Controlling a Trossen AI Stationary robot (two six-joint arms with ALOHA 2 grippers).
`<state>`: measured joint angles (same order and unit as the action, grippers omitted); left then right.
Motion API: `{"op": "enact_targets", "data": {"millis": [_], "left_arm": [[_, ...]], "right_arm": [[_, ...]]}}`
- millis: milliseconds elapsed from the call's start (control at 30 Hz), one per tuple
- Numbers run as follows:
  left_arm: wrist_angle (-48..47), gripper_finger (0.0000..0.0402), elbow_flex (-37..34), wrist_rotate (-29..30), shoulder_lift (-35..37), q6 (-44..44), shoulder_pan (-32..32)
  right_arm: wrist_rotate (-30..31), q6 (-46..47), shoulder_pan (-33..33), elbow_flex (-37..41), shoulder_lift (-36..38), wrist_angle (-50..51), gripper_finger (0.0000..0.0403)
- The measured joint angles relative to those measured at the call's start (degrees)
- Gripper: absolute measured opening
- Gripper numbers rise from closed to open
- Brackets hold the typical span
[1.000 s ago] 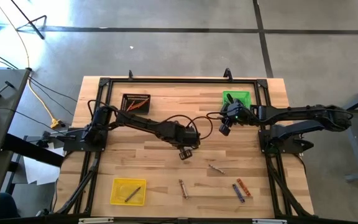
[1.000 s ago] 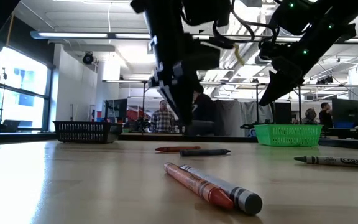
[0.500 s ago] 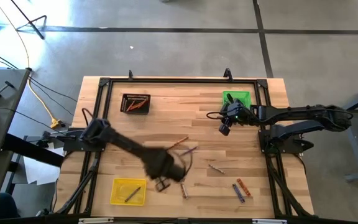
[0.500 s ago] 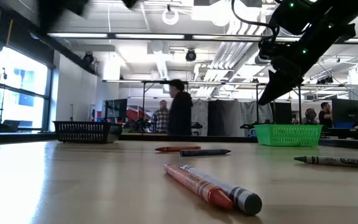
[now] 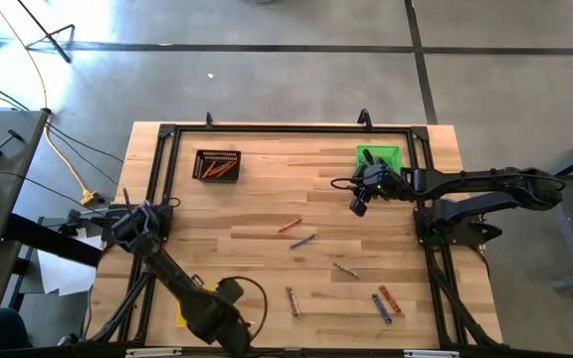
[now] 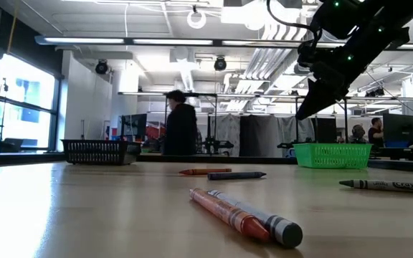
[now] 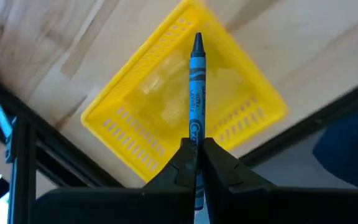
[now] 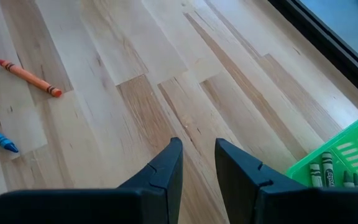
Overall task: Sort crayons
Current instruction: Put the blue crayon into the yellow bin
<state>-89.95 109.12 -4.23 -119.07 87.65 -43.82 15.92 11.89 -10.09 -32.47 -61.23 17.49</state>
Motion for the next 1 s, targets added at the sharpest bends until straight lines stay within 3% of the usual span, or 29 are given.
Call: {"op": "enact_targets", "data": {"millis": [1000], "left_arm": [[9.14,0.0000,-12.87,-8.24,0.18,4.21,0.03]], "right_arm": [[0.02,-1.87,0.00,0.00,0.00,-2.90,0.0087]]}}
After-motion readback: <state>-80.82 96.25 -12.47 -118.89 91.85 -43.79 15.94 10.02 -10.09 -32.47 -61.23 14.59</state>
